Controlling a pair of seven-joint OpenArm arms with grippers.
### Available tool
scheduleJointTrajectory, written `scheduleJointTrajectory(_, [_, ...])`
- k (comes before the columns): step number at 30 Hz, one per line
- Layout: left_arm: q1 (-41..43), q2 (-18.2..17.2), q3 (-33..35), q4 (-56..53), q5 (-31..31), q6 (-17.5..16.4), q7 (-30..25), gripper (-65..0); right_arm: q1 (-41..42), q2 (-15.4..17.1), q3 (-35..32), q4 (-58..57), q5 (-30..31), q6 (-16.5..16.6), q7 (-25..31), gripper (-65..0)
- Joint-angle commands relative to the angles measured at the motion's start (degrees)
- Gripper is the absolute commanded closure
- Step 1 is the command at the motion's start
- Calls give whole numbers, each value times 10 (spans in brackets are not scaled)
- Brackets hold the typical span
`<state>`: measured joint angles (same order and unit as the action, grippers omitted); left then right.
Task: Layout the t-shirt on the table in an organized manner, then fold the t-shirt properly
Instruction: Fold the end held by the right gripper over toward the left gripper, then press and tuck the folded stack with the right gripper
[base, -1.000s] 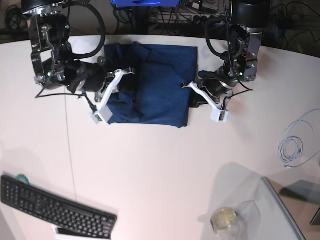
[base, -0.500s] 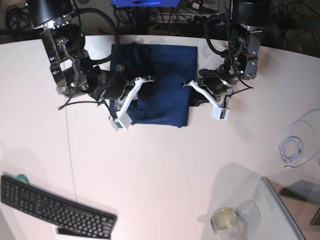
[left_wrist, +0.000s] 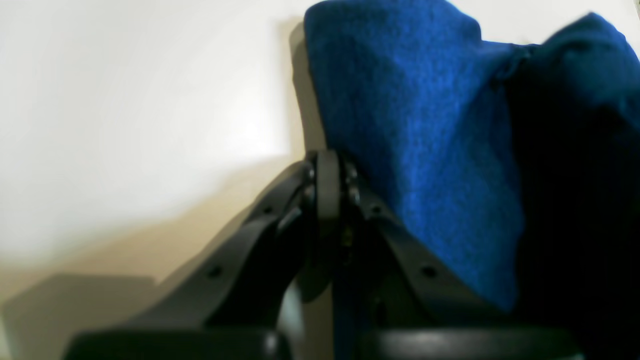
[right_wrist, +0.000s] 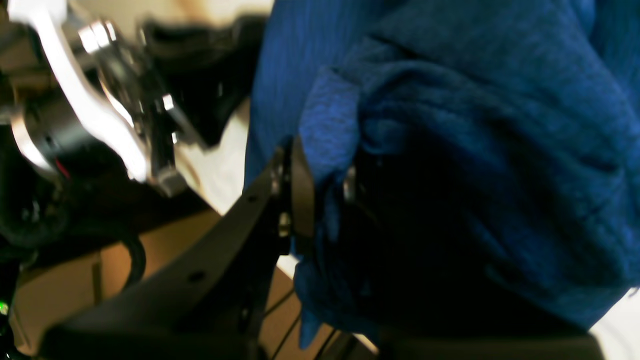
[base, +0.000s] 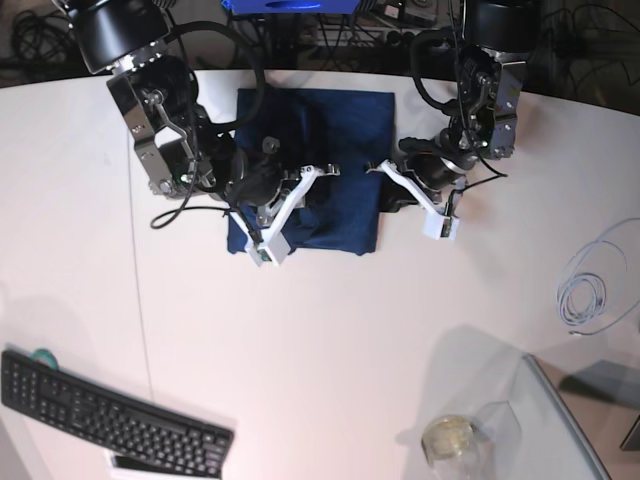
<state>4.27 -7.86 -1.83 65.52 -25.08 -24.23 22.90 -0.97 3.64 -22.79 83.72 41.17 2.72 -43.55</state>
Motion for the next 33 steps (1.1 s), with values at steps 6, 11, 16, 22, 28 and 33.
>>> scheduleJointTrajectory(6, [25, -17, -45, 50, -2, -3, 1, 0, 8, -10, 0, 5, 12, 1, 7, -314])
scheduleJointTrajectory(11, [92, -48, -154, 150, -5, -4, 47, 0, 13, -5, -42, 5, 11, 1, 9, -377])
scheduleJointTrajectory(16, [177, -61, -292, 228, -5, -6, 73, 0, 36, -5, -89, -20, 11, 0, 10, -377])
scheduleJointTrajectory(22, [227, -61, -420, 251, -5, -7, 73, 0, 68, -10, -144, -53, 11, 0, 7, -377])
scheduleJointTrajectory(28, [225, -61, -470, 248, -3, -7, 74, 0, 111, -25, -230, -88, 11, 0, 7, -377])
scheduleJointTrajectory(33, [215, -59, -466, 248, -2, -7, 74, 0, 142, -28, -311, -79, 13, 0, 7, -377])
